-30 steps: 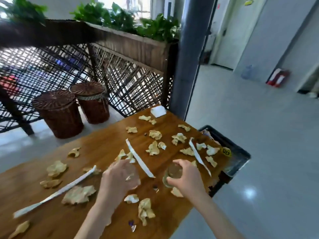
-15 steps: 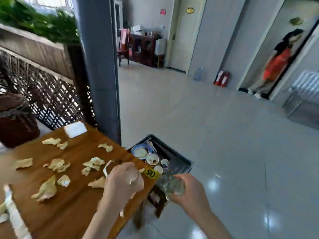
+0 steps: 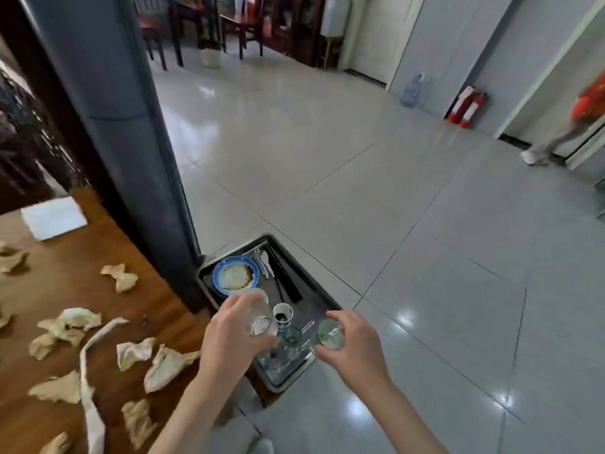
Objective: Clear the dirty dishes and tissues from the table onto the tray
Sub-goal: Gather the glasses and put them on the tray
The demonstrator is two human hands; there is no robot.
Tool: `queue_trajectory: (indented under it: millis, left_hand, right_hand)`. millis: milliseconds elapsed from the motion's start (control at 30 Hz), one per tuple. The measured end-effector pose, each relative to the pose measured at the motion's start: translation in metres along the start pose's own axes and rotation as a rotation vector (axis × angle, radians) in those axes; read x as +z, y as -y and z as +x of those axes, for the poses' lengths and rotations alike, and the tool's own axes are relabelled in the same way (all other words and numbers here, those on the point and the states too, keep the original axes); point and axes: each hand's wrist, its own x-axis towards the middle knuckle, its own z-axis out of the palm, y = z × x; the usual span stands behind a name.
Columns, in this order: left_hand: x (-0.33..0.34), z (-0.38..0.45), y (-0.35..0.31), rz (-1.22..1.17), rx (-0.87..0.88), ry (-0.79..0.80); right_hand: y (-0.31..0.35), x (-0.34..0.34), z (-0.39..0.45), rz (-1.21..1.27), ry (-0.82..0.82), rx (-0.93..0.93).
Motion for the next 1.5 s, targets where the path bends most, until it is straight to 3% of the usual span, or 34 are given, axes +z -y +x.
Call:
queue_trajectory:
  millis: [300, 700, 1033, 1233, 1500]
  left_hand:
    - [0.093, 0.068, 0.011, 0.067, -0.177, -0.001]
    - [0.226, 0.117, 0.039, 0.062, -0.497, -0.188]
    - [0.313, 0.123, 0.079, 0.104, -0.575, -0.162]
    - [0.335, 0.127, 0.106, 0.388, -0.539, -0.143]
    - [0.347, 0.134, 0.12, 0.67, -0.513, 0.031]
  right_hand:
    - [-0.065, 0.003, 0.128, 0.003, 0.118, -0.062]
    - [-0.162, 0.048, 0.257, -0.087, 0.425, -0.388]
    - [-0.228, 0.106, 0.308, -0.143, 0.495, -0.507]
    - [-0.256, 0.141, 0.319, -0.156, 0.518, -0.532]
    - [-0.266, 0.168, 0.326, -0.18, 0.54, -0.553]
